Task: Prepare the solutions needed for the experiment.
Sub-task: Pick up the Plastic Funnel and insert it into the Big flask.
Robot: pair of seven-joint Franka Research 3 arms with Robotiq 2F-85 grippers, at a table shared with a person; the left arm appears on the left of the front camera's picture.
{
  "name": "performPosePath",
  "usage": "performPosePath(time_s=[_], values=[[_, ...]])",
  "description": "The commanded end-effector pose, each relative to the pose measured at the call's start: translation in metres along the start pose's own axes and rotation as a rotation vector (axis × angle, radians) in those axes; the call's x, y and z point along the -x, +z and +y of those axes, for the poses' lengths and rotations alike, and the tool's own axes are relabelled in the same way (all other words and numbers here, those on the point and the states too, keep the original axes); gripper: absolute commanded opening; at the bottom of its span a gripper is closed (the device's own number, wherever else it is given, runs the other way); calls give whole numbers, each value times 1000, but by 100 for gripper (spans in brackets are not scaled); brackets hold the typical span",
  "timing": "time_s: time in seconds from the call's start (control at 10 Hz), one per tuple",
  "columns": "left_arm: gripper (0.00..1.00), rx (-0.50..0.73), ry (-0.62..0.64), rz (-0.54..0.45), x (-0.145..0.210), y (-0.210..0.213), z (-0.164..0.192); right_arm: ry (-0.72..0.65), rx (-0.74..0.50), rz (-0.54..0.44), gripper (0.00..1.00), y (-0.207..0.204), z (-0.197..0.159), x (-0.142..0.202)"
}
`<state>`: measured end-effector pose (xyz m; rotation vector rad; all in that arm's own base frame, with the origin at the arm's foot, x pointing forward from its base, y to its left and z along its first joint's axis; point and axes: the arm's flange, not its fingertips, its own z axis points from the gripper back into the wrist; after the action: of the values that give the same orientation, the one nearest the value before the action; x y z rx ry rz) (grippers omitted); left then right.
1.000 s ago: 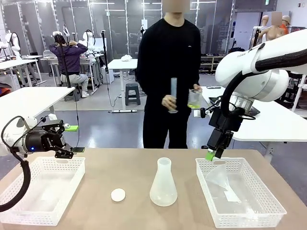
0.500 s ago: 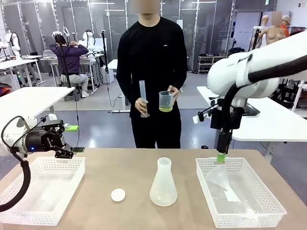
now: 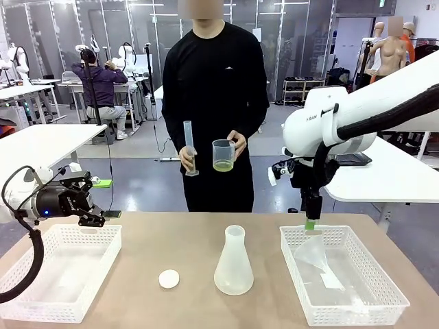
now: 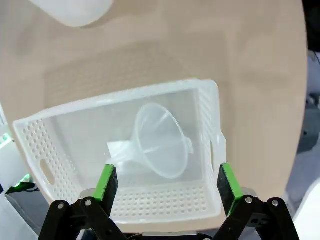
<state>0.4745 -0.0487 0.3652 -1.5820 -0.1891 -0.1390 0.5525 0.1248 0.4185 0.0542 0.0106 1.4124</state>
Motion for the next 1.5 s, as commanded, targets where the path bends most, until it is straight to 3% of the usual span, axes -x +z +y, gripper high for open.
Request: performPosePath(time_s=[0.0,0.1,0.2,0.5,0.7,1.4], values=[[100,9,-10,-10,0,-2,-4,28,-102,-83,100,-3,7,10],[100,9,-10,-10,0,-2,-4,20,-142,-48,100,-1,9,10],[100,9,-10,-10,0,-2,-4,12,-42,-44,100,-4,2,2],[100,9,-10,-10,0,-2,-4,12,-42,-44,100,-4,2,2],[100,9,-10,-10,0,-2,-4,77,-90,-52,100,-10,-2,5],[100,9,-10,-10,0,-2,-4,123,-297,80,100,-46,-13,13]])
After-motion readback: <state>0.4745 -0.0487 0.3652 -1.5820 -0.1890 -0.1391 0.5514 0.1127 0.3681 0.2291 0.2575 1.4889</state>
